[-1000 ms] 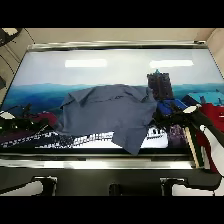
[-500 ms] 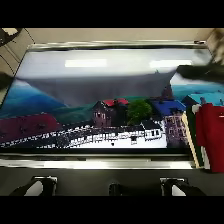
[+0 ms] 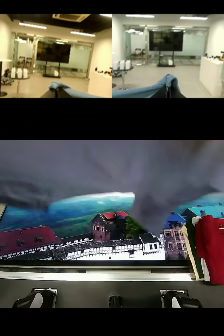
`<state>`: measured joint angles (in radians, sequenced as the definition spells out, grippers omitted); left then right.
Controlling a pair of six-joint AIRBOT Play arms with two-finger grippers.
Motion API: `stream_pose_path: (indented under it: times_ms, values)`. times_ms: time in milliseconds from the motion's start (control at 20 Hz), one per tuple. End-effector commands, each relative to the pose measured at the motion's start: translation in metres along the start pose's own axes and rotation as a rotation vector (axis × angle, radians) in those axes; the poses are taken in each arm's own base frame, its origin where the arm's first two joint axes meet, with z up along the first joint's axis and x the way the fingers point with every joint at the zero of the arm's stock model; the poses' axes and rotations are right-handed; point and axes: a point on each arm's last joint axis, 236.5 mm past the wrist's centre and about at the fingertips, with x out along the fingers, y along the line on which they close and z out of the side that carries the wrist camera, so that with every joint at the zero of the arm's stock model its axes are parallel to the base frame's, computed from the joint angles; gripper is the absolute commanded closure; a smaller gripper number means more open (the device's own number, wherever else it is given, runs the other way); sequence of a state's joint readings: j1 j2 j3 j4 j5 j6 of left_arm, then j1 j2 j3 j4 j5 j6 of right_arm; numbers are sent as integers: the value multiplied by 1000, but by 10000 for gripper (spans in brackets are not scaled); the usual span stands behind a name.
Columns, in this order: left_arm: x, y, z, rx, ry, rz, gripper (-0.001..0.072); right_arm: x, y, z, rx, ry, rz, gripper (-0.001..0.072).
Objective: Fold the shirts.
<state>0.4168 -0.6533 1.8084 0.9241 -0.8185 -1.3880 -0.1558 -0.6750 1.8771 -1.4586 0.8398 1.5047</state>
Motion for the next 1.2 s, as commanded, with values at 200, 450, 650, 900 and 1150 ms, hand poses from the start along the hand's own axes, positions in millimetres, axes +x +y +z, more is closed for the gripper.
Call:
stream_pose_path:
  times_ms: [200,450,650,900,1150]
  values:
    - [15,30,-33,-21,113,81,682,-1,-22,-71,15,297,-92,677]
    - [51,99,-277,-209,796,122,682,30,-11,-324,89,1170,-37,676]
    - [31,132,-500,-339,1246,140,682,63,26,-531,255,1508,91,680]
    - [62,153,-658,-422,1368,164,682,123,65,-687,592,1427,84,679]
    - [109,144,-685,-493,1323,112,681,172,54,-693,683,1221,11,678]
